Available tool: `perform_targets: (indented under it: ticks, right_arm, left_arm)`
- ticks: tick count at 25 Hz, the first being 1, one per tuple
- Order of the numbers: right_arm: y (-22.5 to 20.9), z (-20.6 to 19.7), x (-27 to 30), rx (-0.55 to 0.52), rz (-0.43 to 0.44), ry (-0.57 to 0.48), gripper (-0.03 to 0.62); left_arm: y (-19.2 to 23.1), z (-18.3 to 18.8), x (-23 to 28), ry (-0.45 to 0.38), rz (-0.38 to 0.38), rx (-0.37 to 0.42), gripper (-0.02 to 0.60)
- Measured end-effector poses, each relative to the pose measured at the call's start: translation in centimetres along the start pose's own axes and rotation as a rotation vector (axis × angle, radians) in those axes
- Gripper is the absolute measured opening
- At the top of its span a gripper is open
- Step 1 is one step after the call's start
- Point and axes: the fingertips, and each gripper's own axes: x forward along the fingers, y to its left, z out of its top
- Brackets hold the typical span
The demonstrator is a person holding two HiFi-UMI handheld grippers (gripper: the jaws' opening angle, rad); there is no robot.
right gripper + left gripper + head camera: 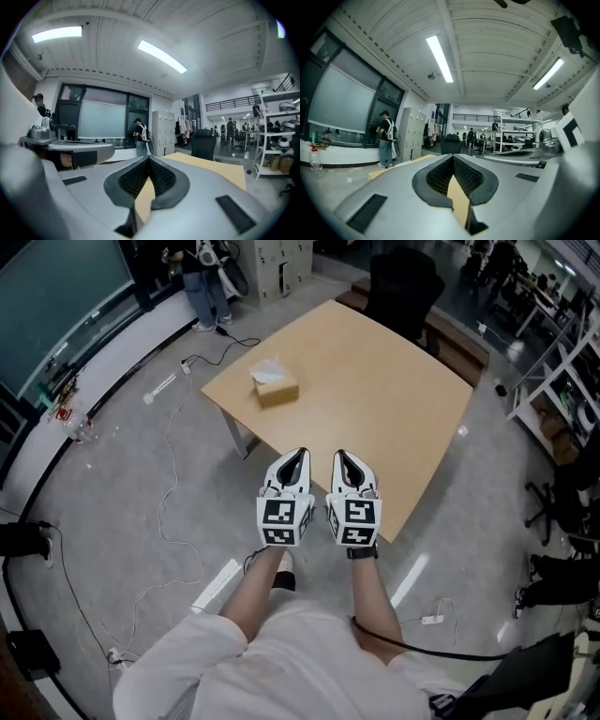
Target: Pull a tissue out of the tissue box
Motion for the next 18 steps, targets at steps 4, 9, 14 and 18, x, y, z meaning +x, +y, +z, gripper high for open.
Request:
perform_targets:
  ticks: [4, 9, 14, 18]
  right_arm:
    - [2.9, 2.2, 6.4, -0.030, 0.045, -0.017, -0.005]
    - [7.1, 3.0, 11.7, -0.070, 0.122, -0.023, -0.005]
    - [8.2, 2.1, 15.0, -0.077, 0.179, 0.015, -0.005]
    - [7.7, 1.2, 19.0, -0.045, 0.224, 0.034, -0.005]
  left_arm:
    - [7.5, 1.8, 1.7, -0.029, 0.071, -0.008, 0.000]
    - [14.7, 2.1, 2.4, -0.050, 0.145, -0.034, 0.000]
    - [17.2, 0.6, 4.6, -0.020, 0.162, -0.084, 0.000]
    - [18.7, -1.2, 7.2, 0.014, 0.173, -0.087, 0.000]
